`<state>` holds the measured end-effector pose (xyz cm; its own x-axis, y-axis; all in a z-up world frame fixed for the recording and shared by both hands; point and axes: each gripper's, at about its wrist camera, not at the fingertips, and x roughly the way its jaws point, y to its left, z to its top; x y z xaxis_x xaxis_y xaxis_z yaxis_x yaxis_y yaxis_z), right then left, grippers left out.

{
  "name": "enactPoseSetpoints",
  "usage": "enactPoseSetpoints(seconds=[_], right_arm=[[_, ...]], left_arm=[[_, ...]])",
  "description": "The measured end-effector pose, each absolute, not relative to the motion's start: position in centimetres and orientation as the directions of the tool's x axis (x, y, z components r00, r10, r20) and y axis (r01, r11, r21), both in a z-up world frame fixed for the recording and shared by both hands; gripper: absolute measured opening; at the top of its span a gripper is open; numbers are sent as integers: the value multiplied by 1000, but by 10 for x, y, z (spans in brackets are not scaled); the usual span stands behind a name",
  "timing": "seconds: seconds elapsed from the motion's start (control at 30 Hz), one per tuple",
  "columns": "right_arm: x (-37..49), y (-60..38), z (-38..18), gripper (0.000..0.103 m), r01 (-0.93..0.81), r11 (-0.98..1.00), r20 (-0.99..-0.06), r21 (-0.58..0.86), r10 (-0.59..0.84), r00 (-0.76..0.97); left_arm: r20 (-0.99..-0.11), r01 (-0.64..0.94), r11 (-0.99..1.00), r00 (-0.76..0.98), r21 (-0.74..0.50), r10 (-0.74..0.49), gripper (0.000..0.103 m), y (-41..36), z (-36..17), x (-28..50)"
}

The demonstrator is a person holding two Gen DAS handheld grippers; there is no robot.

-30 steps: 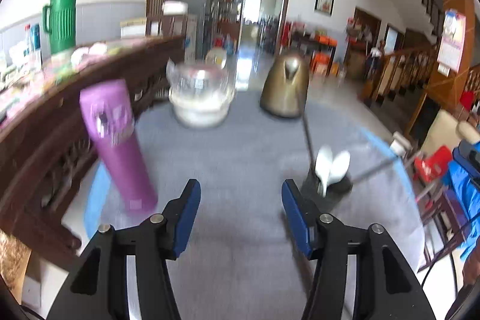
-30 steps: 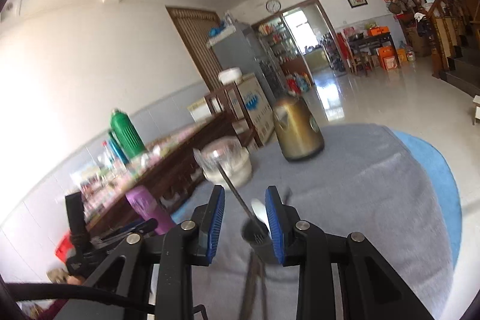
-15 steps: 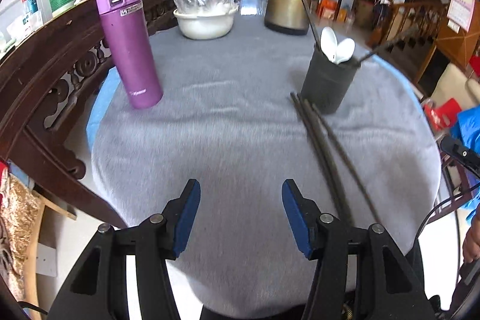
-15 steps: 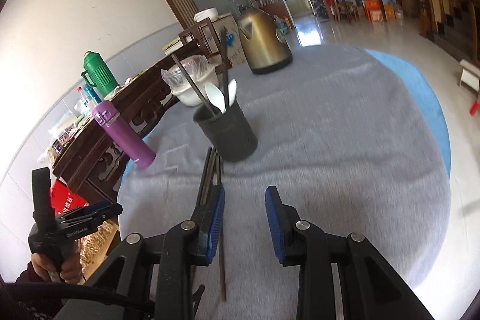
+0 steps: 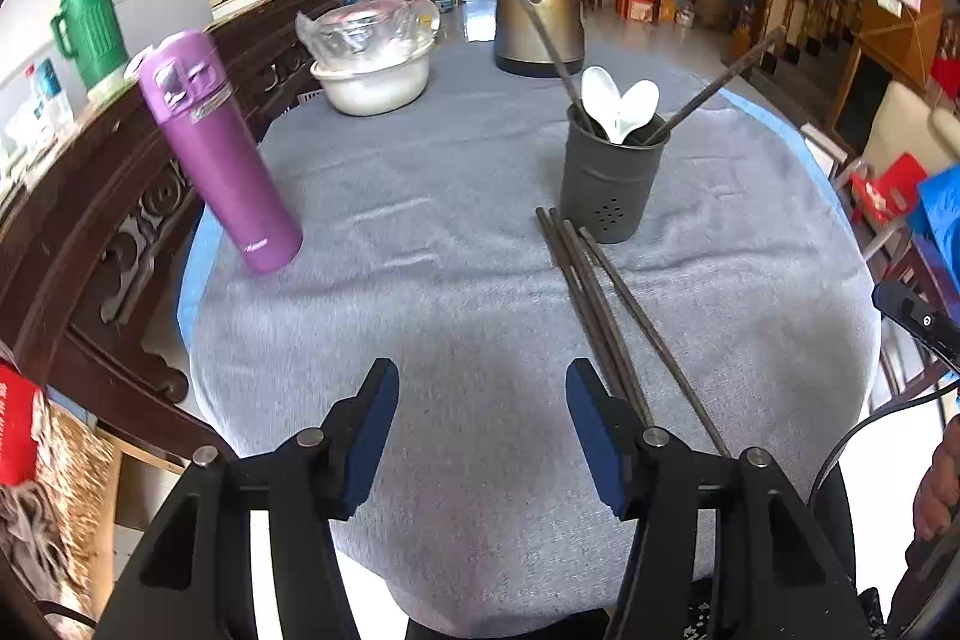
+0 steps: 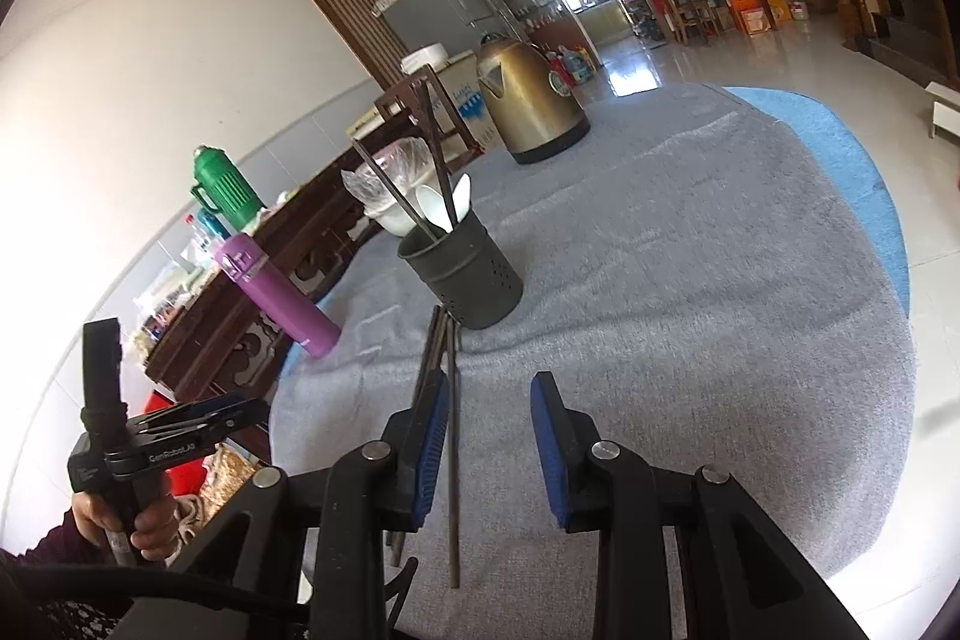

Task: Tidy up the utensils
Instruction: 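Open the right tool and withdraw it from the cup, then move the right tool back down to the remaining chopsticks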

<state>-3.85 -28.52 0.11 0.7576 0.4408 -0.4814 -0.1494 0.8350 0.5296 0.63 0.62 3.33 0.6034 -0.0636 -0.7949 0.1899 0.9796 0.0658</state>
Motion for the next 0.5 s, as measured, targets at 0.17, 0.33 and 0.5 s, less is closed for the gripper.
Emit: enactPoseSetpoints(seconds=[0.17,0.33,0.5], right_arm=[[-42,-292,4,31,-175,809,-429,561,465,775],[-49,-298,10,31,-186,814,-410,551,457,789],[-49,-302,11,31,-173,811,-406,559,450,795]], left_arm=[[-769,223,969,636,102,-65,60,-16,54,9],[-747,269,958,656,100,-106,63,-33,63,3],[-735,306,943,668,127,-118,63,-40,64,-2]])
